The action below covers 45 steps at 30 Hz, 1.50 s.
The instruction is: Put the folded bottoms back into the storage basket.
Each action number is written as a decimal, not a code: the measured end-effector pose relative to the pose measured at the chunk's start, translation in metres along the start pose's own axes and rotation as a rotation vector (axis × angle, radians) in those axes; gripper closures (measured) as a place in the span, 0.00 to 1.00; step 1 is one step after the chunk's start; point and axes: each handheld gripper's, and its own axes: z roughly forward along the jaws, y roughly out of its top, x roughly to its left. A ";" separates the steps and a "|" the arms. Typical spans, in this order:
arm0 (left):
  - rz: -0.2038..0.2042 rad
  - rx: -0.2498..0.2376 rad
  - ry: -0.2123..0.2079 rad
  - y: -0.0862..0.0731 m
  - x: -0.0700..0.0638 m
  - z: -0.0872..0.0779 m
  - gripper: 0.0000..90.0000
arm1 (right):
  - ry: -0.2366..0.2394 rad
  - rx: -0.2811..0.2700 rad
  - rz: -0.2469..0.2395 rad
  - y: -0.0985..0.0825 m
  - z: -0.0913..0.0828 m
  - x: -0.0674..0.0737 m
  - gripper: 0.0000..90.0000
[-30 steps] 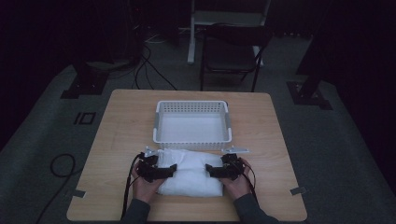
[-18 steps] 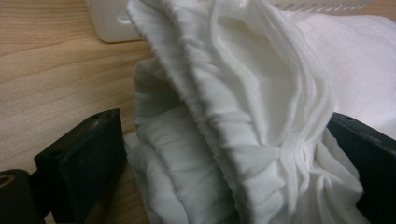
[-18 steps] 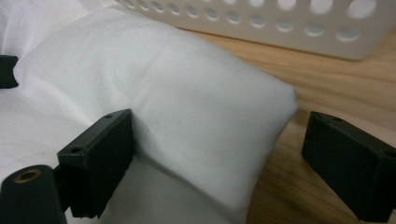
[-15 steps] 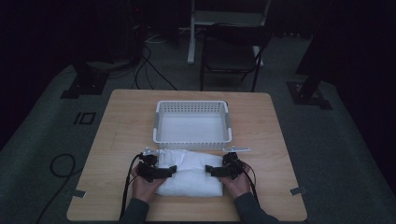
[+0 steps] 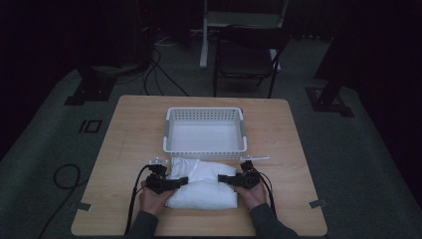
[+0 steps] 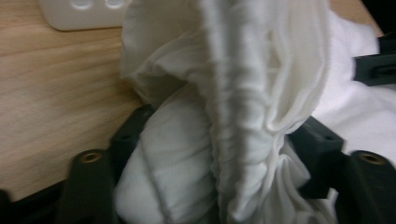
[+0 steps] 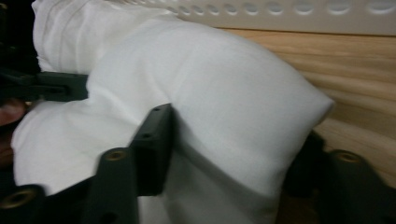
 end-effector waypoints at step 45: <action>0.214 -0.114 0.153 -0.005 -0.054 -0.033 0.61 | -0.203 -0.099 -0.357 0.006 -0.035 0.065 0.75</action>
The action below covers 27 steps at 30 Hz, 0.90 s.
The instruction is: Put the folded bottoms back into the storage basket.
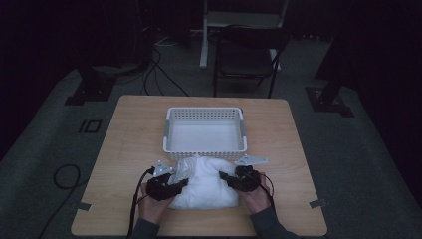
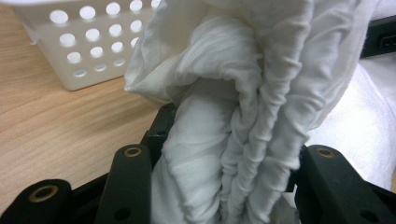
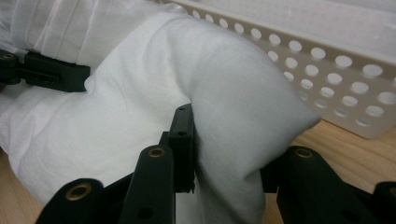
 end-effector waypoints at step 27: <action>0.033 -0.073 -0.015 0.016 -0.011 -0.026 0.64 | -0.008 -0.078 -0.036 0.015 -0.027 0.009 0.75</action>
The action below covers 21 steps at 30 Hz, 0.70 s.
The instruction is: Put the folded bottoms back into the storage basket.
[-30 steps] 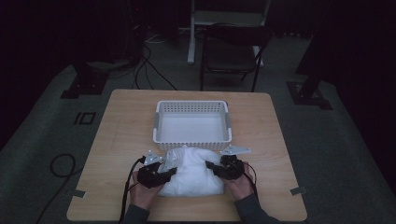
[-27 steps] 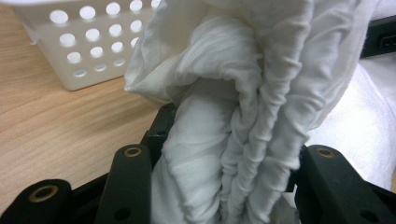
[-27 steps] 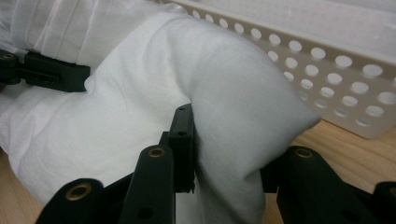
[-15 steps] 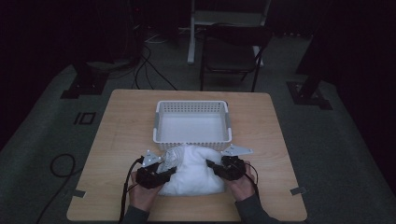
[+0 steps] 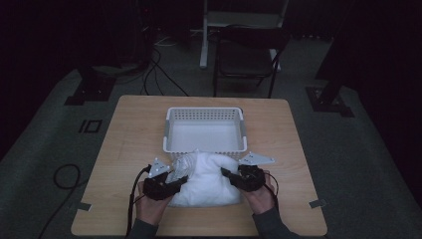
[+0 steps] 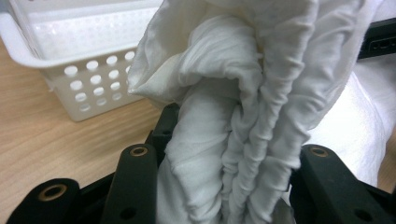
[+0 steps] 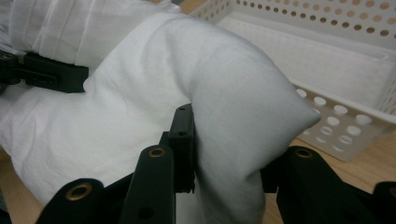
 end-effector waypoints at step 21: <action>0.014 -0.042 -0.001 0.024 0.006 -0.012 0.64 | -0.003 -0.049 -0.019 0.027 -0.007 0.002 0.75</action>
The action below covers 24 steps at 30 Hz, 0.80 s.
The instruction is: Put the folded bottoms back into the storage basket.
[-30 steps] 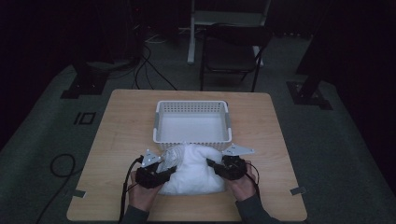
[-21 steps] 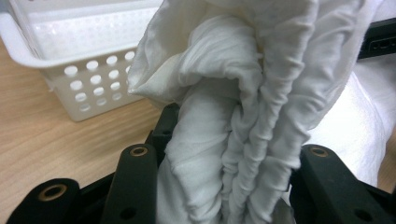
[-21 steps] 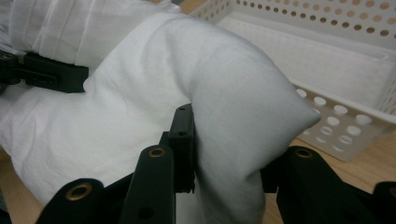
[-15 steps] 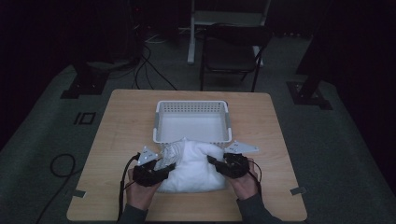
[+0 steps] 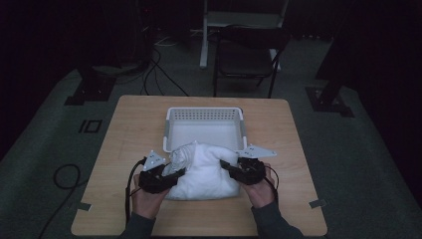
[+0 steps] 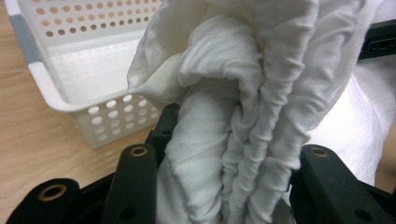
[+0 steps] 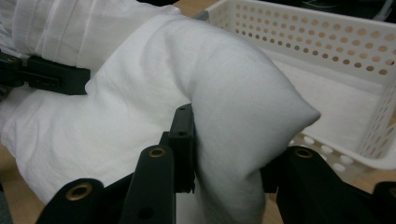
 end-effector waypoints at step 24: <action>0.026 -0.040 0.008 0.030 0.006 0.001 0.64 | -0.020 -0.040 -0.005 0.029 -0.002 -0.011 0.75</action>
